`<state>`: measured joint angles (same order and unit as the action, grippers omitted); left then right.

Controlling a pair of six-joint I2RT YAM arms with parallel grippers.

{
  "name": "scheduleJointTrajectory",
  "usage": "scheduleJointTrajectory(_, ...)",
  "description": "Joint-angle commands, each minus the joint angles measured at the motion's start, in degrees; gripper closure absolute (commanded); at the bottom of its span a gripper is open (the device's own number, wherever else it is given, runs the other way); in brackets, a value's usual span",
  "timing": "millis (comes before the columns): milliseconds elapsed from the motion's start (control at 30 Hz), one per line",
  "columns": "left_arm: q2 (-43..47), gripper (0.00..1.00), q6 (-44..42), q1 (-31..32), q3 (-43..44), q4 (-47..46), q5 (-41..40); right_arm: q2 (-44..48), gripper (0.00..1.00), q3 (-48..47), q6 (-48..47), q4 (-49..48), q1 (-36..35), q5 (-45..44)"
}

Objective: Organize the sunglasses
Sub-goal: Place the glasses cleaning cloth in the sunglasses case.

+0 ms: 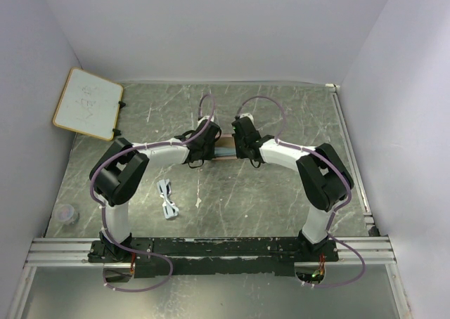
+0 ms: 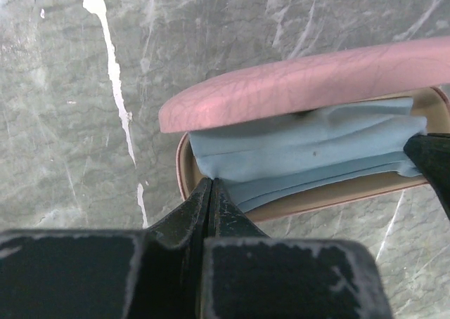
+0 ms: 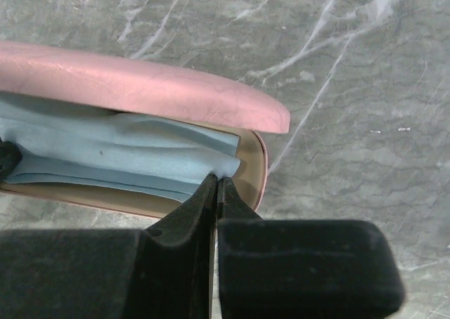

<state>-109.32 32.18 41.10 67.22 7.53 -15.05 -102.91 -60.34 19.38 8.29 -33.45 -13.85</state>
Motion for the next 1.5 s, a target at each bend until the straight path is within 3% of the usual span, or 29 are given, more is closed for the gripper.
scheduleJointTrajectory(0, 0.6, 0.93, 0.0, -0.2, -1.6, 2.7, -4.0, 0.2, 1.0, -2.3, -1.6, 3.6, -0.1, -5.2)
scheduleJointTrajectory(1467, 2.0, 0.93, -0.2, 0.1, -1.7, 2.2, -1.2, -2.6, 1.0, -0.4, -1.2, 3.1, -1.1, -6.6)
